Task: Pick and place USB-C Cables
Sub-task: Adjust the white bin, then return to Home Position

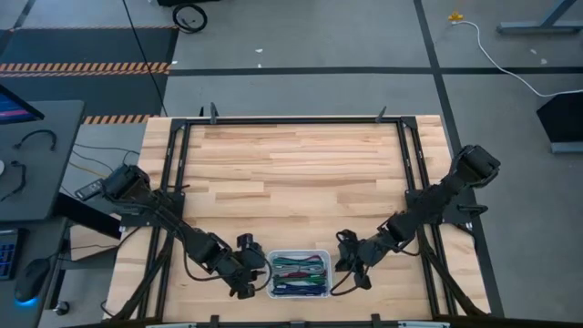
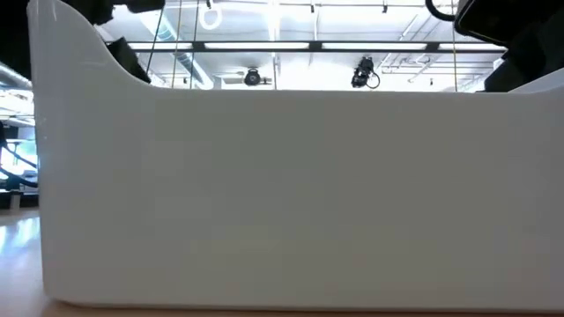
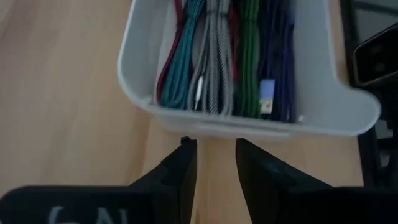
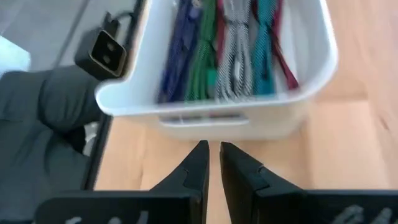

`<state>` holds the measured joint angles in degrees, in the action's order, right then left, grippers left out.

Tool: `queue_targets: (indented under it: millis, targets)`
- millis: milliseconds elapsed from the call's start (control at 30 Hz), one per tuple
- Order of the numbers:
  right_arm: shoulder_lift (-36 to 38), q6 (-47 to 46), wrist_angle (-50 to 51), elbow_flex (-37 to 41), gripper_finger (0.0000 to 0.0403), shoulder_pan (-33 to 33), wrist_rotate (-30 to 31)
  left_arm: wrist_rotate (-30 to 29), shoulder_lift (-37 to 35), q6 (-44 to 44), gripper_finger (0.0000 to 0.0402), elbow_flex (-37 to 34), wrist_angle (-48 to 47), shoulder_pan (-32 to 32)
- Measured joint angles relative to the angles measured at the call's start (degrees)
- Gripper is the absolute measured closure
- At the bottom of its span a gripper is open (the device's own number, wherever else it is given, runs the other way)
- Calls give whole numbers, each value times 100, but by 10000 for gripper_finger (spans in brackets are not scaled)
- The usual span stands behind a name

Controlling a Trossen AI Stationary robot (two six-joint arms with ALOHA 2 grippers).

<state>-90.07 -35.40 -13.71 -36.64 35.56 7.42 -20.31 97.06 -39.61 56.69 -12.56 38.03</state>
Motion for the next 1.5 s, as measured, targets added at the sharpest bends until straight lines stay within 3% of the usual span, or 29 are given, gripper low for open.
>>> queue_targets:
  millis: [133,300,433,567,667,767,933,1167,1267,1500]
  targets:
    - [477,-61,1102,8,357,130,134,98,-220,-406,285,2,-920,43]
    - [1515,12,1612,664,364,401,861,-633,-740,-477,291,-4,-1844,288]
    - [2685,-246,1350,1633,393,423,1229,-1275,-1451,35,328,-608,-1239,224]
    - [3862,-68,609,2511,395,330,1692,-1273,-2462,612,386,-1970,332,-271]
    - [4698,301,180,3019,398,63,1663,-1103,-3302,1044,392,-3053,1561,-864]
    - [5471,777,-115,3381,399,-410,1250,-787,-4097,1473,388,-3896,2771,-1578]
    - [6608,1470,87,3614,400,-1366,657,256,-5135,2112,397,-4828,4148,-2656]
    - [7723,2193,588,3626,401,-2683,-405,1307,-6265,2231,396,-5550,4243,-3868]
    - [8139,2221,858,3626,402,-3142,-586,1768,-6742,2231,398,-5618,3972,-4260]
    - [8791,2070,961,3626,402,-3579,-1280,2419,-7873,2481,398,-5619,3118,-4968]
